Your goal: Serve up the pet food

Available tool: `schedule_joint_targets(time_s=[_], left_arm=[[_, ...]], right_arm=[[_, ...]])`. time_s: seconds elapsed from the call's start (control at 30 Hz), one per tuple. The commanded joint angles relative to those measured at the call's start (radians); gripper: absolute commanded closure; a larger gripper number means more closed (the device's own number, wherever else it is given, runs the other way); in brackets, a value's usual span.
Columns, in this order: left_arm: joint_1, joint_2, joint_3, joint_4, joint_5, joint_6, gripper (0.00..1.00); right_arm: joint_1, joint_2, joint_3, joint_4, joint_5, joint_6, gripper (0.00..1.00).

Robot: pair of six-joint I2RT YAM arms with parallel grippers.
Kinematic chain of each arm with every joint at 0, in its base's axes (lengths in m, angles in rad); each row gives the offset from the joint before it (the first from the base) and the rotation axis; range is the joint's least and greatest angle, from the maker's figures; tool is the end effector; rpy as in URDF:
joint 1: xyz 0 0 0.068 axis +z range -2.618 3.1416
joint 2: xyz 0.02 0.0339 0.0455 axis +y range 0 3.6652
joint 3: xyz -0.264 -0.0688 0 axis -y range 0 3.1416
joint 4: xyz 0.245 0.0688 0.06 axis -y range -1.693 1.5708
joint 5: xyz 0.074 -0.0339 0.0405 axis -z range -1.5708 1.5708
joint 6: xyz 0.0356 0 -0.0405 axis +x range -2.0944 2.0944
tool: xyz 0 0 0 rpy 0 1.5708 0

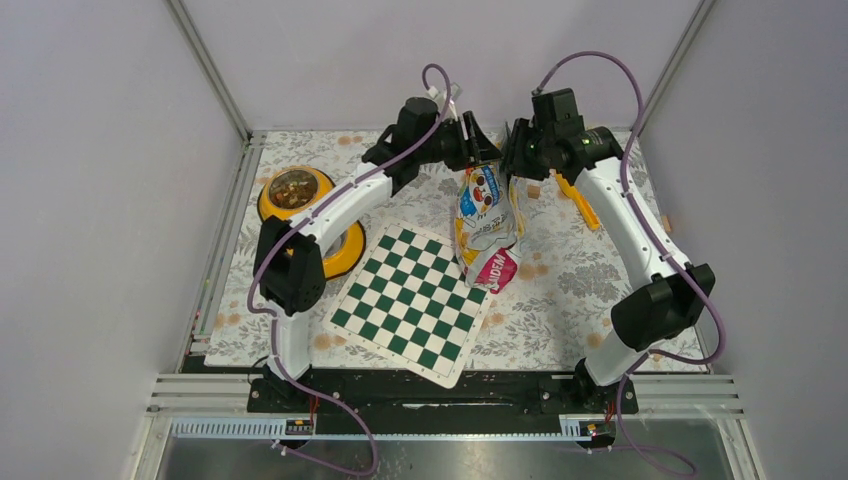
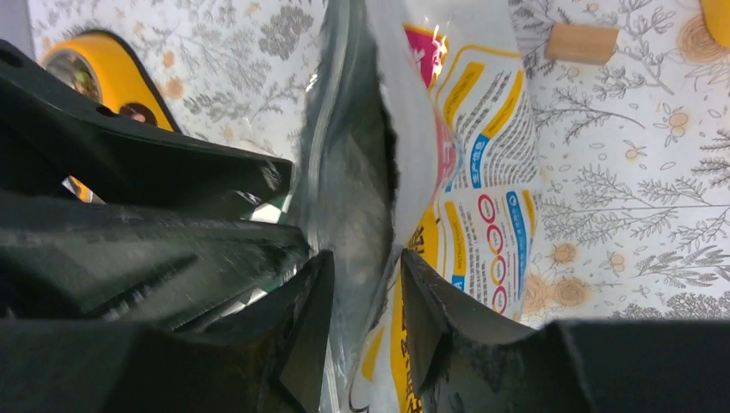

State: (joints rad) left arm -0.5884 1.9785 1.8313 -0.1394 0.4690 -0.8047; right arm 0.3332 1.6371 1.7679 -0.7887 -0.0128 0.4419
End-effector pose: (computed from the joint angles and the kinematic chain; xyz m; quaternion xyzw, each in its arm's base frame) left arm 0.3881 -0.2783 0.3494 0.0543 0.7894 -0.5164 0.3274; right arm 0.3394 0.1179 0.4013 0.0459 0.8964 0.1719 0.4059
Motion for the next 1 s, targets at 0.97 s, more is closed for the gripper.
schedule_joint_targets(time_s=[0.97], left_arm=[[-0.125,-0.096,-0.062,-0.098,-0.045,0.016,0.72]], right_arm=[[0.041,-0.225,-0.287,0.028,-0.021,0.052,0.73]])
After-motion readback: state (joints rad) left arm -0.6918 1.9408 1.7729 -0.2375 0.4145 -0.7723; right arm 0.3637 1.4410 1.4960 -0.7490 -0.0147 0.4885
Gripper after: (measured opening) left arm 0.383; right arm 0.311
